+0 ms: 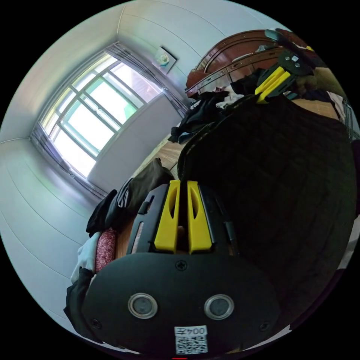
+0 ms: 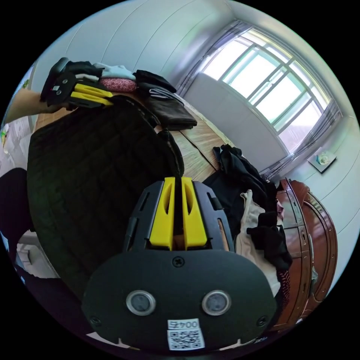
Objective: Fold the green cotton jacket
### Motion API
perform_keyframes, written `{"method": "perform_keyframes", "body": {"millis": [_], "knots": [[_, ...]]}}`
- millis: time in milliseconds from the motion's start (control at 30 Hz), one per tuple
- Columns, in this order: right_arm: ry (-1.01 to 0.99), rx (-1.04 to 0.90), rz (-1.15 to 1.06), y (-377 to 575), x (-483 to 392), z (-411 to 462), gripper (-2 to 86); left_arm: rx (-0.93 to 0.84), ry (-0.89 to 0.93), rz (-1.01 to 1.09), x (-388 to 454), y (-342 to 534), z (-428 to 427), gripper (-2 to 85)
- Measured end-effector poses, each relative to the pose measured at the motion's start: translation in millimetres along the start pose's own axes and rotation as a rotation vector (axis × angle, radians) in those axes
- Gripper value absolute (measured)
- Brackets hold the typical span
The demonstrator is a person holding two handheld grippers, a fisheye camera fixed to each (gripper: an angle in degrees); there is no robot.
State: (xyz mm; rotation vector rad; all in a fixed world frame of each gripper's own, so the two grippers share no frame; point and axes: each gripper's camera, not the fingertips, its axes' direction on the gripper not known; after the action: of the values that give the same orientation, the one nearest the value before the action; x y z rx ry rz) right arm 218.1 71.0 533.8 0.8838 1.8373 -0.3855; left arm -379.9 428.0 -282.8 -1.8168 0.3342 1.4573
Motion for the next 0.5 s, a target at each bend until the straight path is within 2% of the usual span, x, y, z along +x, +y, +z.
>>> {"method": "perform_keyframes", "body": {"millis": [133, 333, 433, 500], "knots": [[-0.037, 0.005, 0.063, -12.8, 32.6, -3.9, 3.3, -0.064, 0.028, -0.029, -20.9, -22.7, 24.7, 1.6], [-0.082, -0.139, 0.063, -23.0, 49.7, 46.4, 4.1, -0.217, 0.063, -0.042, -15.8, -32.1, 95.0, 2.7], [-0.146, -0.228, 0.147, -9.2, 59.9, 73.7, 5.7, -0.287, 0.107, -0.002, 2.0, -24.4, 120.8, 4.0], [-0.087, -0.242, 0.246, 2.1, 73.5, 74.7, 5.6, -0.312, 0.106, -0.027, 0.8, -20.1, 127.6, 5.5]]}}
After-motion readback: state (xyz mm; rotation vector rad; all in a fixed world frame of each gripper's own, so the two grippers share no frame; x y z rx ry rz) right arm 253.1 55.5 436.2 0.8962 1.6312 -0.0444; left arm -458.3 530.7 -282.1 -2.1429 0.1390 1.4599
